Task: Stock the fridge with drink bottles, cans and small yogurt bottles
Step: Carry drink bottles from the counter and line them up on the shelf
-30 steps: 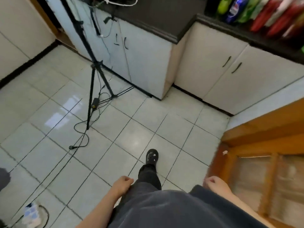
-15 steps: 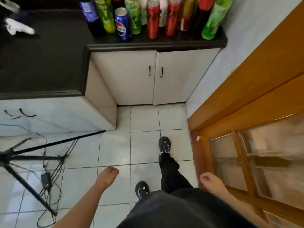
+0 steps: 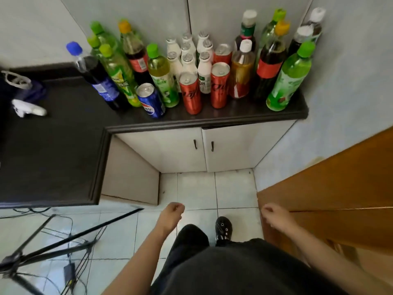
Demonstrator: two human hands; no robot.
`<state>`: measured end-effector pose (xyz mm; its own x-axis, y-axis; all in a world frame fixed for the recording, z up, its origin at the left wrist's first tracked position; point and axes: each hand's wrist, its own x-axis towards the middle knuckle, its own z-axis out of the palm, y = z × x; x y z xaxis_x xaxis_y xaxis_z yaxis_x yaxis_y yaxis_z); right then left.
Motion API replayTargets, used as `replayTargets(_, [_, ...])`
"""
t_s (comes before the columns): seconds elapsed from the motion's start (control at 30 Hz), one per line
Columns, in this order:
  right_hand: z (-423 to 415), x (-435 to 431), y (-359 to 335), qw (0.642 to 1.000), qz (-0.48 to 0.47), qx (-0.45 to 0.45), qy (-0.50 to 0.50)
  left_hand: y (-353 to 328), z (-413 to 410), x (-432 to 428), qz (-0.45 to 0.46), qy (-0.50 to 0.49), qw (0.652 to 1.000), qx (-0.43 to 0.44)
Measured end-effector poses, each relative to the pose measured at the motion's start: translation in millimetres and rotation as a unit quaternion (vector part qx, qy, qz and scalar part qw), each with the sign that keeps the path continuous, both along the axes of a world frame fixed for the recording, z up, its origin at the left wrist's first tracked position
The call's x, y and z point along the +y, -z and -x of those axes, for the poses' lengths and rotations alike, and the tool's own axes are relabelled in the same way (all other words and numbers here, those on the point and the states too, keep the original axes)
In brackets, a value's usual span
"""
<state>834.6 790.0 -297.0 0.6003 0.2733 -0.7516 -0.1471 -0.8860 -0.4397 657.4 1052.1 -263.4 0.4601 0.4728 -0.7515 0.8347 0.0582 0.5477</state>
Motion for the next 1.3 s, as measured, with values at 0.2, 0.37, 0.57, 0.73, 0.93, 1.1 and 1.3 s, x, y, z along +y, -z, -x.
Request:
replayTargets(0.2, [-39.6,43.9,-17.2,0.999,-0.039,-0.003,0.011,-22.8,-76.1,45.6,-0.054,-0.055,0.993,-0.093])
replayTargets(0.37, [-62.2,68.1,-42.1,0.987,-0.078,-0.087,0.11,-49.9,-149.1,71.4,-0.107,-0.008,0.974,-0.198])
replayTargets(0.57, [-135.7,113.1,-112.4,0.884,-0.166,-0.349,0.264,-115.5,-243.1,86.3,-0.177,0.064,0.892,-0.411])
replayTargets(0.73, [-196.9,135.7,-158.7,0.803,-0.183,-0.467,0.321,-150.1,-316.0,81.2,-0.172,0.138,0.831,-0.511])
replayTargets(0.93, [-226.6,137.2,-170.2,0.791,-0.166,-0.532,0.254,-157.4,-381.8,53.7,-0.18,0.23,0.8,-0.525])
replayTargets(1.1, [-235.8,137.1,-163.3,0.809,-0.204,-0.519,0.187,-154.1,-403.1,35.7,-0.156,0.282,0.805,-0.498])
replayTargets(1.3, [-250.0,129.2,-150.2,0.826,-0.219,-0.495,0.156,-149.1,-417.8,23.8,-0.257,0.264,0.801,-0.472])
